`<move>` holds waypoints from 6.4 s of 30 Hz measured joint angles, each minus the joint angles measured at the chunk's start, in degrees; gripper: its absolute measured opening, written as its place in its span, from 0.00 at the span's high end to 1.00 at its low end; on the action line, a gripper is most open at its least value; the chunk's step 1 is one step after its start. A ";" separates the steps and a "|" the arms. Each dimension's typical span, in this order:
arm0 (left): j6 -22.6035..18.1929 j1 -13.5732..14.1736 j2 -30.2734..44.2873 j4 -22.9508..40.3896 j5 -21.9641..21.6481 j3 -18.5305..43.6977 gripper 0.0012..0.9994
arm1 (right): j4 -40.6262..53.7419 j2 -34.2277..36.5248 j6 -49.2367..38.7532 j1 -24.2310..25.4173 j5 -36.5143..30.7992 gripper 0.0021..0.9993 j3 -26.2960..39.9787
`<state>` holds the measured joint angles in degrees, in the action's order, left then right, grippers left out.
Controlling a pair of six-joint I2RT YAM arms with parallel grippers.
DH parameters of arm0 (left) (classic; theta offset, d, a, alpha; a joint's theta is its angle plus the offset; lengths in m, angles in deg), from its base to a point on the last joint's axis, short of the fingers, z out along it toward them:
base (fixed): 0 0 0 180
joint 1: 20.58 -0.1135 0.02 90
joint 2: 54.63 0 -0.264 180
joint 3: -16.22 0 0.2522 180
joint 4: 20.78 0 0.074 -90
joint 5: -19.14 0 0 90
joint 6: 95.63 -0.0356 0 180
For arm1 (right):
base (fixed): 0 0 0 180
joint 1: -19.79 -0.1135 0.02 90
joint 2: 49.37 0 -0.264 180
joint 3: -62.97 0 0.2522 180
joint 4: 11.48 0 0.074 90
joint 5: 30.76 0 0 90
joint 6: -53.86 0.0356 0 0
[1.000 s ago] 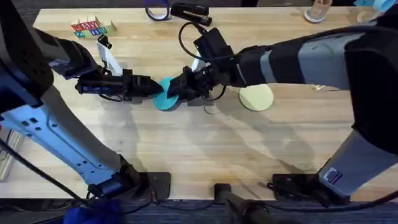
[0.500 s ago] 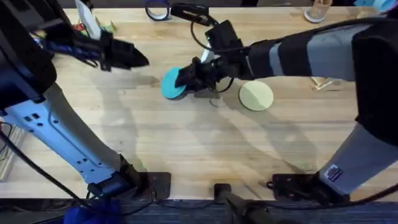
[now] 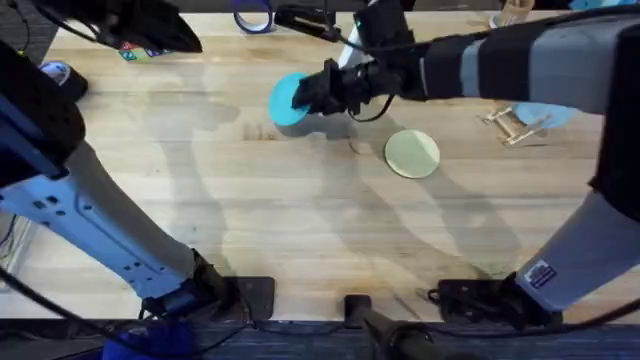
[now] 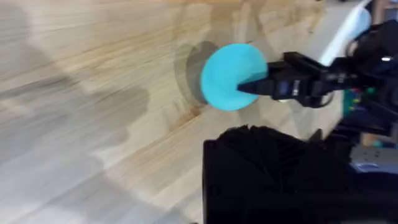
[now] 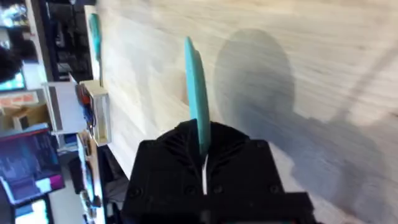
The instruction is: Pick up the plates from the table one by one and place each into a slot on the dish rack.
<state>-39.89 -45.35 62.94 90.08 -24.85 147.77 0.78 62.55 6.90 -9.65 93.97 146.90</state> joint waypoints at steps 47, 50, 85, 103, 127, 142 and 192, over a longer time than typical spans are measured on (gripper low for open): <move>9.21 6.89 -31.38 -2.62 -11.66 -12.75 0.01 | 42.52 -38.69 -60.44 29.14 -29.87 0.97 7.38; 9.22 6.89 -31.38 -2.61 -11.66 -12.75 0.01 | 42.71 -38.69 -65.06 29.14 -32.63 0.97 7.39; 9.22 6.89 -31.38 -2.60 -11.74 -12.75 0.00 | 51.37 -38.66 -86.98 39.73 -45.18 0.97 7.36; 9.22 6.89 -31.38 -2.36 -11.75 -12.75 0.00 | 53.02 -32.56 -88.80 47.50 -37.15 0.97 7.41; 9.22 6.89 -31.38 -2.36 -11.75 -12.75 0.00 | 52.09 -24.59 -90.68 48.38 -36.39 0.97 7.47; 9.22 6.89 -31.38 -2.36 -11.75 -12.75 0.00 | 51.93 -22.27 -90.70 51.23 -36.41 0.97 7.47; 9.22 6.89 -31.38 -2.36 -11.75 -12.75 0.00 | 46.37 -22.27 -90.90 52.22 -34.45 0.97 1.64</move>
<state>-30.67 -38.45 31.57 87.72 -36.60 135.02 47.15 40.28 -83.99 42.58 59.52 148.54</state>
